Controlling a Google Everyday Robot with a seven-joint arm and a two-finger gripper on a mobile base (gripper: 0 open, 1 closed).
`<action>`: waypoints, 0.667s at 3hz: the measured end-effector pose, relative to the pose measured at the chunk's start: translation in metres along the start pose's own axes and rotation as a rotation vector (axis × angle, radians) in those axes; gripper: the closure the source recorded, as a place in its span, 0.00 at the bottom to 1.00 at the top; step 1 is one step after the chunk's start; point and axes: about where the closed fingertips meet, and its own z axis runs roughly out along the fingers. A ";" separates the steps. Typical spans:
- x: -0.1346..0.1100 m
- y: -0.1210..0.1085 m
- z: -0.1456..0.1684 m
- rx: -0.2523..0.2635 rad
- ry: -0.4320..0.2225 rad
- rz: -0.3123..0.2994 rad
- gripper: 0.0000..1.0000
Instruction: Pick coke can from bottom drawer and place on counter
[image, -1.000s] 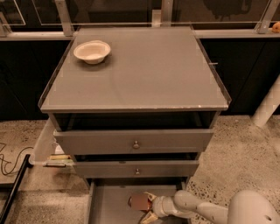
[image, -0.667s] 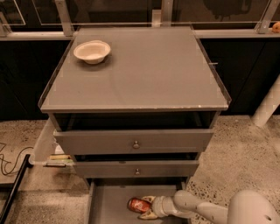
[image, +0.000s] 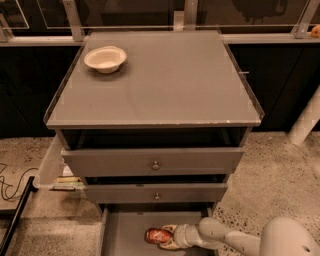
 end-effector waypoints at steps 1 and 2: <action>0.001 0.003 0.001 -0.012 -0.004 0.015 1.00; 0.004 0.002 -0.015 -0.018 -0.026 0.054 1.00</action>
Offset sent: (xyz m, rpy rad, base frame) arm -0.0074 -0.0348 0.0187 0.0708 0.0836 -0.0435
